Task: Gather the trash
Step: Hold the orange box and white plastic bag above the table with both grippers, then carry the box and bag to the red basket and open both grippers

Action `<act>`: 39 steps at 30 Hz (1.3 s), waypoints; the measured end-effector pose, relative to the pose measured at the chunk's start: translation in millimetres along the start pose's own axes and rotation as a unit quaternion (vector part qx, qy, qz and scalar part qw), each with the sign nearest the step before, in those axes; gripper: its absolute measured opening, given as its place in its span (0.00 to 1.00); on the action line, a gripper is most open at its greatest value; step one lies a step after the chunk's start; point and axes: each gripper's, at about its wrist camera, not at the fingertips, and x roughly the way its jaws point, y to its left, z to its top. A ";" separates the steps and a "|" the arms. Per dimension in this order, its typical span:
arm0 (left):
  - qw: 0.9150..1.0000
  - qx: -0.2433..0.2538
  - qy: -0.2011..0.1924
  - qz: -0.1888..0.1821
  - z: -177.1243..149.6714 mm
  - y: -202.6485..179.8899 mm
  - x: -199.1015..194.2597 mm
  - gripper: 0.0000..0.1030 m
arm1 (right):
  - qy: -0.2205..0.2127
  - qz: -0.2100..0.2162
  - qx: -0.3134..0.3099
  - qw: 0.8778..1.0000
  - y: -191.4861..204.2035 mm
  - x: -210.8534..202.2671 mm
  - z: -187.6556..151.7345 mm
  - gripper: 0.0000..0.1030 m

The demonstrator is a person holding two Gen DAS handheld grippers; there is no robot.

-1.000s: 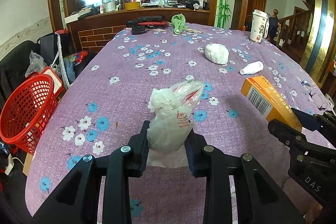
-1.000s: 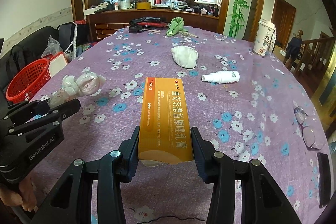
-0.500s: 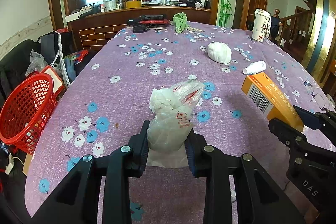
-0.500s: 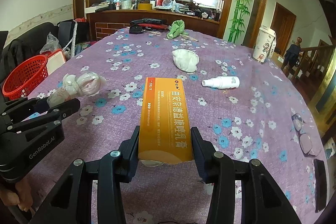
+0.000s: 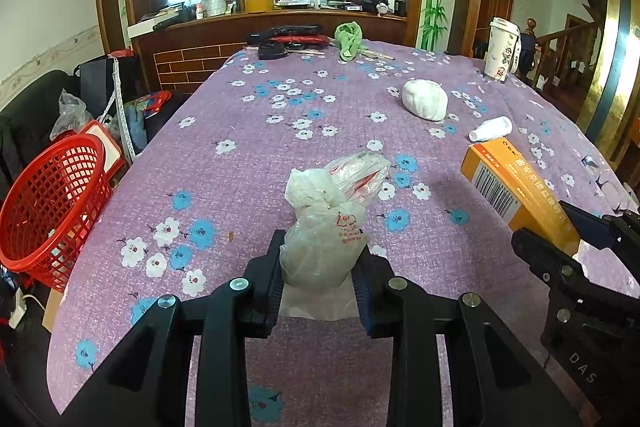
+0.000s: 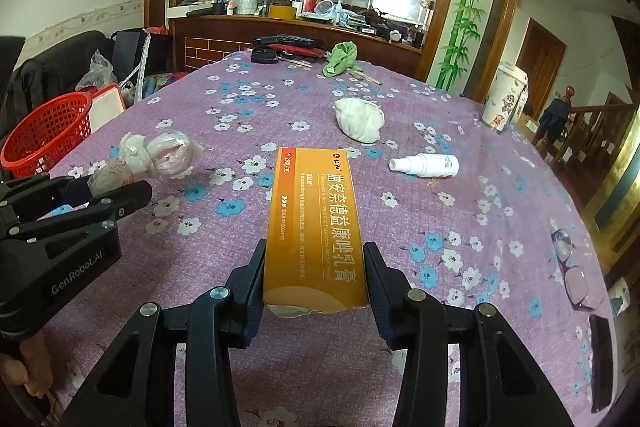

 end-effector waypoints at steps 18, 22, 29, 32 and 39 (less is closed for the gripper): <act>0.999 -0.036 -0.011 0.009 7.0 39.9 -11.1 0.29 | 0.017 0.072 -0.007 0.997 22.9 0.3 21.9 0.47; 0.997 -0.061 -0.026 0.033 15.8 73.3 -25.1 0.29 | 0.023 0.131 -0.004 0.991 35.9 -1.5 43.3 0.47; 0.988 -0.116 -0.042 0.092 22.0 148.2 -44.5 0.29 | 0.034 0.232 -0.033 0.972 93.1 -1.0 88.5 0.47; 0.983 -0.139 -0.043 0.115 21.5 180.0 -49.2 0.29 | 0.042 0.268 -0.049 0.961 126.0 2.3 106.7 0.48; 0.968 -0.188 -0.033 0.164 12.9 253.1 -50.9 0.29 | 0.045 0.316 -0.075 0.945 202.9 15.1 145.1 0.48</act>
